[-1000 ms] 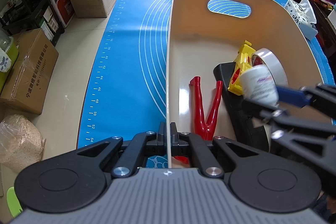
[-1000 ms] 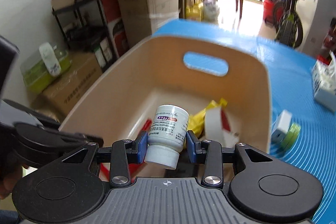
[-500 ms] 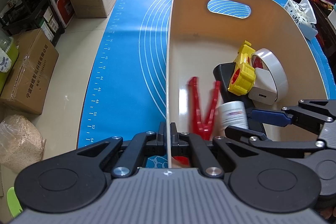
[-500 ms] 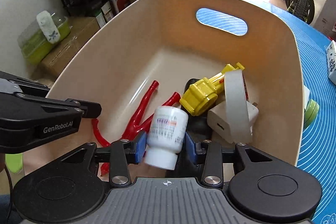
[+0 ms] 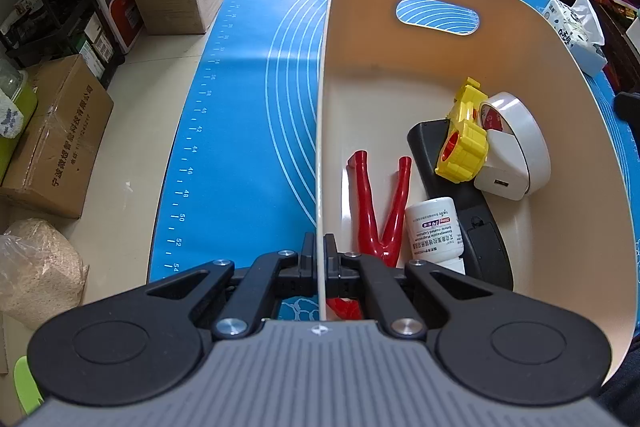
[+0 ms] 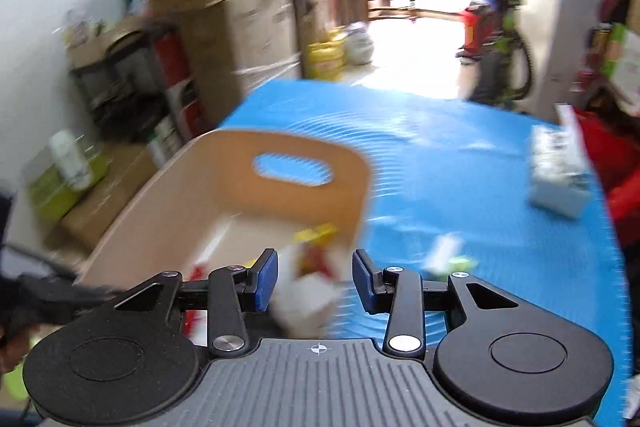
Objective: Organize rigid objects
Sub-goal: 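Carry the pill bottle into the bin and release it, then move the right tool to the green round tin and grasp it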
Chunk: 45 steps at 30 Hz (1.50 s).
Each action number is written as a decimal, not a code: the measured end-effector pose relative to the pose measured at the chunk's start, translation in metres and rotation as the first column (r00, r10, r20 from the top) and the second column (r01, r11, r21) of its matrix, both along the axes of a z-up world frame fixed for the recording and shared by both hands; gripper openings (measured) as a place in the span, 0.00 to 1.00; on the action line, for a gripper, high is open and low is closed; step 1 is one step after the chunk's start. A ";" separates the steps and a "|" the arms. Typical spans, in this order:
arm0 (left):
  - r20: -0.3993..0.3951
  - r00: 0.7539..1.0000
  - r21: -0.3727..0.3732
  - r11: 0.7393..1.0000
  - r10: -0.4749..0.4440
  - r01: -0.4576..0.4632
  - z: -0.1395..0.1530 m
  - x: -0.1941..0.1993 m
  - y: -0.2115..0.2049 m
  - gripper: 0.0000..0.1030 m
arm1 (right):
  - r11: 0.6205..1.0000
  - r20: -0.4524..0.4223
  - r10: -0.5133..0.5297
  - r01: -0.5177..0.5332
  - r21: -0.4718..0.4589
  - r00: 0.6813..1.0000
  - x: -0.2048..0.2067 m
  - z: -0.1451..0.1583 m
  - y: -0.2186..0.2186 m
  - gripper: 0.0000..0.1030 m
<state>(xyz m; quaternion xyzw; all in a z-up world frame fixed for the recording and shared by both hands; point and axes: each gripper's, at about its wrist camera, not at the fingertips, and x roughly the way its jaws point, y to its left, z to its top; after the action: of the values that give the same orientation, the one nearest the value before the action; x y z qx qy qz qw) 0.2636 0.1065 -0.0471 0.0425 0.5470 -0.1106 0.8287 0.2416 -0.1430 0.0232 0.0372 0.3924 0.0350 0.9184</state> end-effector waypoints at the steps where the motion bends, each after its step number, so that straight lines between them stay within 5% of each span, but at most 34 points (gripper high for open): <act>1: 0.000 1.000 0.000 1.000 0.001 -0.001 0.000 0.000 0.000 0.03 | 1.000 -0.002 -0.028 0.028 -0.009 1.000 0.001 -0.002 -0.009 0.47; 6: 0.000 1.000 0.000 1.000 0.001 -0.001 0.000 0.000 0.001 0.03 | 0.988 -0.027 -0.141 0.139 -0.070 0.990 0.013 -0.029 -0.048 0.47; 9: 0.000 1.000 0.000 1.000 0.001 -0.001 0.000 0.000 0.001 0.03 | 0.977 -0.082 -0.214 0.212 -0.028 0.974 0.025 -0.052 -0.066 0.47; 22: 0.000 1.000 -0.001 1.000 0.001 -0.001 0.000 0.000 0.001 0.03 | 0.967 -0.129 -0.250 0.253 0.012 0.960 0.058 -0.102 -0.068 0.47; 33: 0.000 1.000 0.001 1.000 0.001 -0.001 0.000 0.000 0.000 0.04 | 0.958 -0.137 -0.284 0.286 -0.003 0.949 0.059 -0.111 -0.078 0.47; 35: 0.000 1.000 0.002 1.000 0.001 -0.001 0.000 0.000 0.001 0.04 | 0.962 -0.150 -0.268 0.273 0.014 0.952 0.060 -0.113 -0.079 0.28; 45: 0.000 1.000 0.003 1.000 0.001 -0.001 0.000 0.000 0.001 0.04 | 0.963 -0.121 -0.267 0.270 0.002 0.956 0.046 -0.104 -0.078 0.27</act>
<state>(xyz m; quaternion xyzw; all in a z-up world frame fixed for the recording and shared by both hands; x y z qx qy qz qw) 0.2636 0.1078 -0.0473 0.0437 0.5470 -0.1093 0.8288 0.2877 -0.2213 -0.0809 0.1006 0.4375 -0.0887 0.8891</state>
